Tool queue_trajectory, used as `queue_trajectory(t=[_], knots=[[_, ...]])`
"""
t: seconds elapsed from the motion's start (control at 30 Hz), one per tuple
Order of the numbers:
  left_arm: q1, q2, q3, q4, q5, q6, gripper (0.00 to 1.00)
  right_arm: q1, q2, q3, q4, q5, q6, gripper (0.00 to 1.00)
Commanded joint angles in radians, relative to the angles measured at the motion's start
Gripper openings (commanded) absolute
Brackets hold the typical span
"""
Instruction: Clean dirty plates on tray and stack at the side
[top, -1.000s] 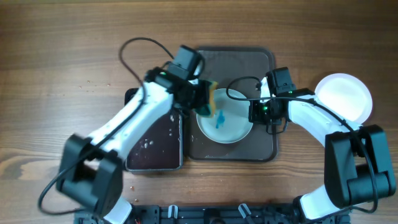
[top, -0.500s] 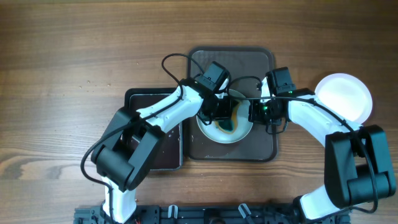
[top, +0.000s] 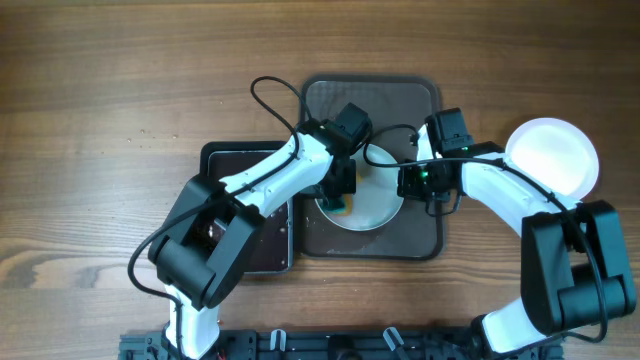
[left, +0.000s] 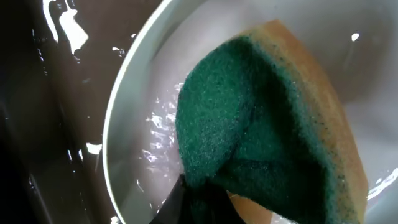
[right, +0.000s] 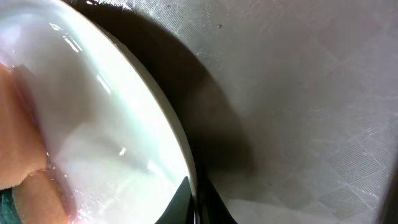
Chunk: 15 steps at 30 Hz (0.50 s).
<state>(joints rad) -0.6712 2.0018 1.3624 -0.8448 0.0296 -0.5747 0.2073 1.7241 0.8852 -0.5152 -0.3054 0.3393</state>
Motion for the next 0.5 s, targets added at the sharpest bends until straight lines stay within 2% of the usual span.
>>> queue_trajectory(t=[0.0,0.13,0.2,0.3,0.47], knots=[[0.041,0.056,-0.054,0.034,-0.001,-0.013,0.04,-0.008,0.023,-0.01,-0.013,0.072,0.012,0.04],[0.033,0.056,-0.054,0.211,0.404,-0.014,0.04,-0.008,0.023,-0.01,-0.014,0.073,0.011,0.04],[0.021,0.056,-0.054,0.295,0.55,-0.032,0.04,-0.008,0.023,-0.01,-0.016,0.072,0.011,0.04],[-0.008,0.056,-0.054,0.364,0.618,-0.071,0.04,-0.008,0.023,-0.01,-0.017,0.073,0.011,0.04],[-0.049,0.056,-0.054,0.375,0.62,-0.069,0.04,-0.008,0.023,-0.01,-0.017,0.072,0.011,0.04]])
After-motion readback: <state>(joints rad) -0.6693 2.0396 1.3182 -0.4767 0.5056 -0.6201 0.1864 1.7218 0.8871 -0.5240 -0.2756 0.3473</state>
